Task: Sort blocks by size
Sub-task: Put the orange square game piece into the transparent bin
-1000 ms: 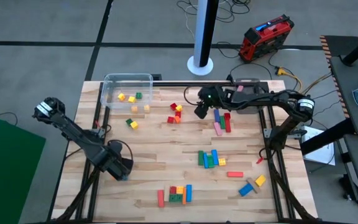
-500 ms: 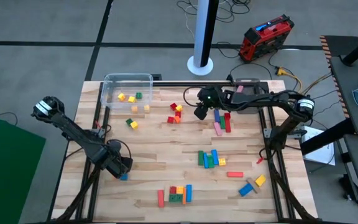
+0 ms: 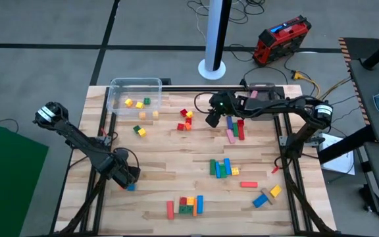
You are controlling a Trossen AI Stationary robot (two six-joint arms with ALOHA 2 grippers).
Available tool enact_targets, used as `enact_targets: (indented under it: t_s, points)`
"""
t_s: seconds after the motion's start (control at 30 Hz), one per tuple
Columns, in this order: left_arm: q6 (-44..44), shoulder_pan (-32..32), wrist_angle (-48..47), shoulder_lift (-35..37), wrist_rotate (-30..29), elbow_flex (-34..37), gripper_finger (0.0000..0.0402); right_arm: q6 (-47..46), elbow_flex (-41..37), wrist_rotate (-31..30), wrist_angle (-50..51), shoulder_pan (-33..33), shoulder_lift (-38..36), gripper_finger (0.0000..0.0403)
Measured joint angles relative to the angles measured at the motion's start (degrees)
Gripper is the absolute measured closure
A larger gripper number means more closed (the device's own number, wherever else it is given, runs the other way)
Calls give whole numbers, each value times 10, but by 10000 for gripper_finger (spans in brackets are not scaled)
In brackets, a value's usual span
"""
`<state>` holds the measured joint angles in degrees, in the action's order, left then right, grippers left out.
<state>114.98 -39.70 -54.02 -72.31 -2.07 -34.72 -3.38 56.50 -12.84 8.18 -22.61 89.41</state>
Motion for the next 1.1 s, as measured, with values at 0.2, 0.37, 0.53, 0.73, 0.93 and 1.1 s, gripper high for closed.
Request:
enact_targets:
  t_s: [0.2,0.37,0.53,0.73,0.93,1.1]
  points:
    - [-5,0,3,0,0,4,282,0,-2,0,0,0,0,230]
    - [-8,0,3,0,-1,2,312,0,-4,0,0,0,0,228]
    - [-16,0,4,0,0,0,321,-4,-7,0,0,0,0,237]
    - [-27,0,0,0,-4,-5,319,-11,-15,0,0,0,0,243]
    - [-45,0,-30,0,-31,-30,319,-12,-17,0,0,0,0,236]
    - [-51,0,-81,0,-71,-67,319,-12,-18,0,0,0,0,236]
